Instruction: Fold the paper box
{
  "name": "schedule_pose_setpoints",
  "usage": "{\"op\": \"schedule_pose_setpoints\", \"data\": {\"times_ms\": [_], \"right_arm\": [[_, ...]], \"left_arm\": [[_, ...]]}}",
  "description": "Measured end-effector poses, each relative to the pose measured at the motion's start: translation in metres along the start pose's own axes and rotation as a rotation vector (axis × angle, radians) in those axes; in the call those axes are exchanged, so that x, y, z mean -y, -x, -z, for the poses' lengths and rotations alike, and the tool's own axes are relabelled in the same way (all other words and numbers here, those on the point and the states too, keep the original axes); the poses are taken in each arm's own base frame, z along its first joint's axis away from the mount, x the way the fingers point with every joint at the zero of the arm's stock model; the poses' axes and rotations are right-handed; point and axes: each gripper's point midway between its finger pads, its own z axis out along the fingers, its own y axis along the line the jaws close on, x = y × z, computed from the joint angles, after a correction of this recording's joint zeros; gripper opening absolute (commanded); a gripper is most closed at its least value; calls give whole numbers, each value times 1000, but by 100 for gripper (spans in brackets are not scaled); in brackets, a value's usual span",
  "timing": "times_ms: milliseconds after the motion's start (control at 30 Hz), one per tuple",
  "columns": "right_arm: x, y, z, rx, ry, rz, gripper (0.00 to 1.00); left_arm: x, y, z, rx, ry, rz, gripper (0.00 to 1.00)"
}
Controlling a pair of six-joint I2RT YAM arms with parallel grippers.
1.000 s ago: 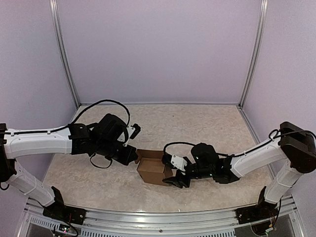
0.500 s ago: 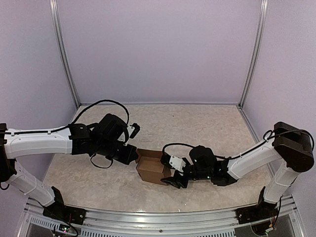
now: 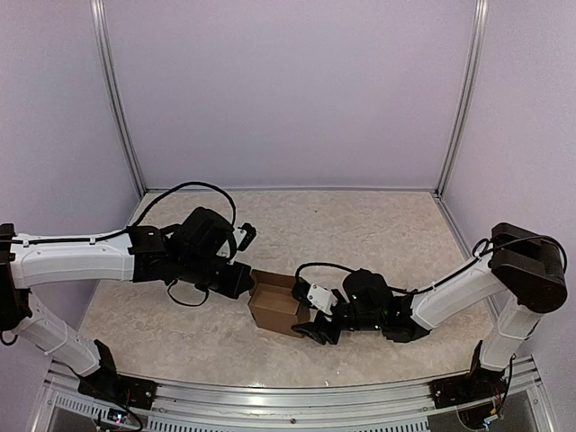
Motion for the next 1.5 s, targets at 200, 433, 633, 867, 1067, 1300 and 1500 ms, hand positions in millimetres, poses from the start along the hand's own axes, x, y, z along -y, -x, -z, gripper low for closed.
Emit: {"op": "schedule_pose_setpoints", "data": {"times_ms": [200, 433, 633, 867, 1067, 1300, 1500], "right_arm": [[2, -1, 0, -5, -18, -13, 23], [6, -6, -3, -14, -43, -35, 25], [8, -11, -5, -22, -59, -47, 25], [9, -11, -6, -20, -68, -52, 30], [9, -12, -5, -12, -76, -58, 41], [11, -12, -4, -4, -92, -64, 56], [11, -12, -3, -1, -97, -64, 64]], "left_arm": [[1, 1, -3, 9, 4, 10, 0], [5, 2, -7, 34, 22, 10, 0], [7, 2, -11, 49, 42, -1, 0], [6, 2, -11, 58, 65, -12, 0], [7, 0, -13, 62, 82, -20, 0], [3, -16, -24, 14, 128, -41, 0], [3, -16, -25, 18, 141, -42, 0]]}}
